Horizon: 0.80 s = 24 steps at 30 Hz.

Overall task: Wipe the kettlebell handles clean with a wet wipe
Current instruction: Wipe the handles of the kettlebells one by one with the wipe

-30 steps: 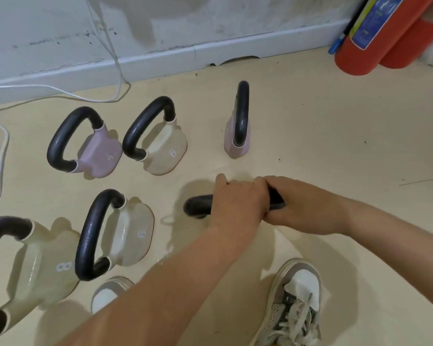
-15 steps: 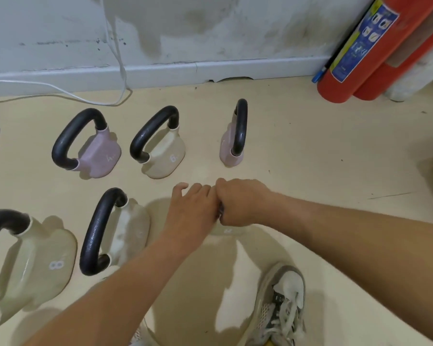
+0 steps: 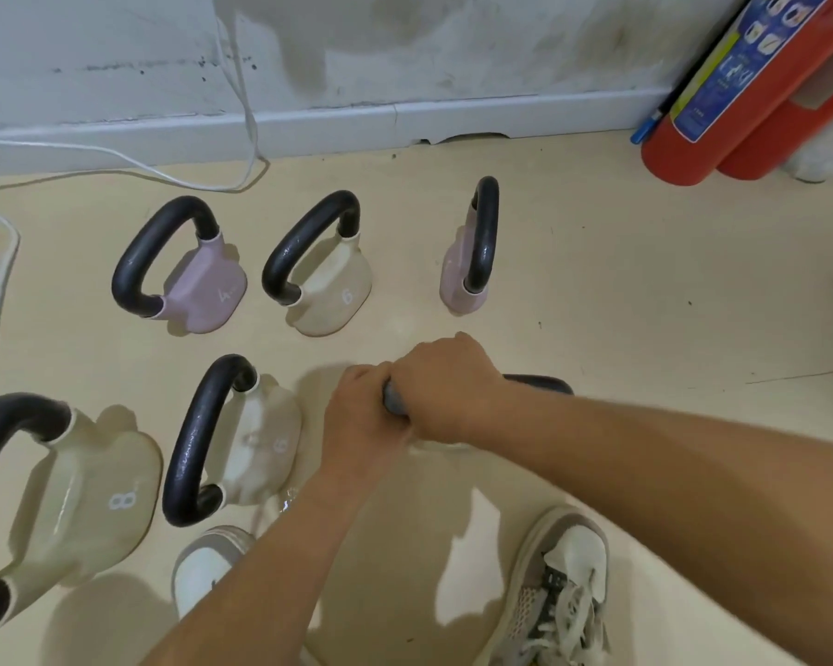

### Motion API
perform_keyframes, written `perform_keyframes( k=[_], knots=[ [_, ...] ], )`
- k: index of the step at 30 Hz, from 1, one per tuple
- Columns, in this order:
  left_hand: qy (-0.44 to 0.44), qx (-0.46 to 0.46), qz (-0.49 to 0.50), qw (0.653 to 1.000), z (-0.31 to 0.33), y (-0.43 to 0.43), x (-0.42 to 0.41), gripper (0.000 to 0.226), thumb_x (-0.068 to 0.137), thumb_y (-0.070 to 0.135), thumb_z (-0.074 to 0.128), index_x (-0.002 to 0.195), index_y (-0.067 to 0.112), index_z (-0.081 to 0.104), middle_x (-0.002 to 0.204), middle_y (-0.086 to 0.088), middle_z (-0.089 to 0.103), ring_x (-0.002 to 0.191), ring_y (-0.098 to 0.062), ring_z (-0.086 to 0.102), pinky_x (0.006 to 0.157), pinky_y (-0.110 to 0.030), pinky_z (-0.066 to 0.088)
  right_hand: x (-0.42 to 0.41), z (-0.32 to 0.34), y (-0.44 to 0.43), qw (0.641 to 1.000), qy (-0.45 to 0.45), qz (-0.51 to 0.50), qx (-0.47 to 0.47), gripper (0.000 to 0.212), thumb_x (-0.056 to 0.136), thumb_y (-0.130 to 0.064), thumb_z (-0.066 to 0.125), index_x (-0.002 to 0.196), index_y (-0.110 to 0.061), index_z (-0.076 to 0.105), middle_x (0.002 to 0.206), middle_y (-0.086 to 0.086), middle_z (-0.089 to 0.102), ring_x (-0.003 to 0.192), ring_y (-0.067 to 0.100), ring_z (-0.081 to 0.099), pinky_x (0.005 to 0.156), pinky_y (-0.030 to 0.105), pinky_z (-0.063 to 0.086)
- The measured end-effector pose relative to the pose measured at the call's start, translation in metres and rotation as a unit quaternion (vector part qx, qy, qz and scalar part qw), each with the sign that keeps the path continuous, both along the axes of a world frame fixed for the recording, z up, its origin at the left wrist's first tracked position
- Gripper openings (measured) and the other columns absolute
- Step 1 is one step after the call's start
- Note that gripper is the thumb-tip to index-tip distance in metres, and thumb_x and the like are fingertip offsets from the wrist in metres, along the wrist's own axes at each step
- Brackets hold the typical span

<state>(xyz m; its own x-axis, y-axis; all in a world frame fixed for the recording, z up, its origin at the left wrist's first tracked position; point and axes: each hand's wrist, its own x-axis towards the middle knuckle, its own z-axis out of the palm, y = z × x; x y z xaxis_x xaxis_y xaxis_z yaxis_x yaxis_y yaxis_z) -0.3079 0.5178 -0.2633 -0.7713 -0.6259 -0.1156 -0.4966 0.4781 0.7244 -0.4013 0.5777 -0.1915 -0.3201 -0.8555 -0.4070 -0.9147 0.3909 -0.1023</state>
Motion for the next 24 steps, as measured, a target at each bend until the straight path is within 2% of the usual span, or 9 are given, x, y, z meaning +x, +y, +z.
perform_keyframes(
  k=[2, 5, 12, 14, 16, 18, 21, 22, 24],
  knots=[
    [-0.028, -0.062, -0.062, 0.996, 0.008, -0.003, -0.001, 0.013, 0.067, 0.014, 0.06, 0.063, 0.019, 0.049, 0.068, 0.004, 0.05, 0.066, -0.016, 0.05, 0.055, -0.033, 0.041, -0.01, -0.001, 0.009, 0.997, -0.069, -0.025, 0.027, 0.027, 0.084, -0.023, 0.056, 0.064, -0.021, 0.038, 0.065, -0.005, 0.04, 0.068, 0.021, 0.047, 0.06, 0.029, 0.032],
    [-0.008, -0.156, -0.133, 0.979, 0.021, 0.008, -0.004, 0.019, 0.054, 0.019, 0.067, 0.059, 0.015, 0.05, 0.054, -0.001, 0.05, 0.05, -0.023, 0.05, 0.048, -0.028, 0.03, -0.018, 0.001, 0.028, 0.992, -0.104, -0.024, 0.061, 0.023, 0.081, -0.028, 0.056, 0.065, -0.022, 0.04, 0.066, -0.006, 0.046, 0.073, 0.019, 0.047, 0.072, 0.034, 0.03],
    [-0.137, -0.295, -0.227, 0.918, 0.046, 0.033, -0.033, 0.038, 0.042, 0.023, 0.088, 0.058, 0.019, 0.054, 0.047, 0.002, 0.054, 0.045, -0.022, 0.054, 0.054, -0.028, 0.025, -0.027, -0.009, 0.072, 0.996, 0.025, -0.063, -0.062, 0.018, 0.082, -0.032, 0.051, 0.066, -0.024, 0.046, 0.065, -0.008, 0.05, 0.082, 0.017, 0.045, 0.078, 0.03, 0.029],
    [-0.165, -0.316, -0.244, 0.902, 0.055, 0.046, -0.044, 0.025, 0.061, 0.021, 0.081, 0.074, 0.017, 0.06, 0.064, 0.0, 0.063, 0.063, -0.023, 0.06, 0.061, -0.031, 0.027, -0.028, -0.022, 0.087, 0.981, 0.043, -0.12, -0.148, 0.019, 0.074, -0.032, 0.057, 0.061, -0.023, 0.046, 0.059, -0.008, 0.05, 0.077, 0.019, 0.053, 0.075, 0.03, 0.032],
    [-0.205, -0.309, -0.262, 0.891, 0.059, 0.06, -0.057, 0.014, 0.087, 0.015, 0.056, 0.101, 0.014, 0.055, 0.095, -0.004, 0.065, 0.091, -0.026, 0.058, 0.074, -0.035, 0.029, -0.032, -0.035, 0.107, 0.956, -0.001, -0.196, -0.219, 0.014, 0.064, -0.03, 0.058, 0.059, -0.02, 0.051, 0.057, -0.006, 0.053, 0.071, 0.019, 0.054, 0.071, 0.031, 0.034],
    [-0.216, -0.307, -0.289, 0.881, 0.063, 0.074, -0.068, 0.018, 0.092, 0.01, 0.047, 0.11, 0.012, 0.051, 0.103, -0.006, 0.062, 0.095, -0.026, 0.053, 0.077, -0.036, 0.026, -0.036, -0.053, 0.124, 0.923, -0.085, -0.262, -0.27, 0.014, 0.061, -0.029, 0.06, 0.064, -0.014, 0.059, 0.062, -0.003, 0.058, 0.07, 0.02, 0.053, 0.066, 0.035, 0.041],
    [-0.208, -0.308, -0.31, 0.875, 0.066, 0.084, -0.078, 0.021, 0.092, 0.011, 0.049, 0.112, 0.012, 0.049, 0.104, -0.005, 0.061, 0.089, -0.025, 0.047, 0.078, -0.036, 0.026, -0.035, -0.063, 0.127, 0.799, -0.301, -0.391, -0.344, 0.023, 0.061, -0.032, 0.058, 0.071, -0.011, 0.06, 0.072, 0.012, 0.059, 0.069, 0.028, 0.052, 0.063, 0.05, 0.047],
    [-0.208, -0.298, -0.312, 0.878, 0.067, 0.081, -0.076, 0.025, 0.092, 0.014, 0.05, 0.117, 0.013, 0.047, 0.107, -0.005, 0.06, 0.093, -0.025, 0.048, 0.082, -0.037, 0.029, -0.035, -0.062, 0.126, 0.779, -0.341, -0.402, -0.341, 0.028, 0.06, -0.033, 0.06, 0.077, -0.011, 0.061, 0.077, 0.012, 0.06, 0.072, 0.026, 0.053, 0.067, 0.049, 0.048],
    [-0.195, -0.274, -0.307, 0.89, 0.066, 0.069, -0.065, 0.038, 0.092, 0.026, 0.052, 0.128, 0.019, 0.042, 0.115, -0.002, 0.054, 0.108, -0.024, 0.047, 0.096, -0.042, 0.03, -0.04, -0.049, 0.126, 0.815, -0.329, -0.371, -0.299, 0.046, 0.059, -0.033, 0.072, 0.099, -0.012, 0.062, 0.102, 0.01, 0.062, 0.091, 0.024, 0.058, 0.08, 0.048, 0.05]
  ],
)
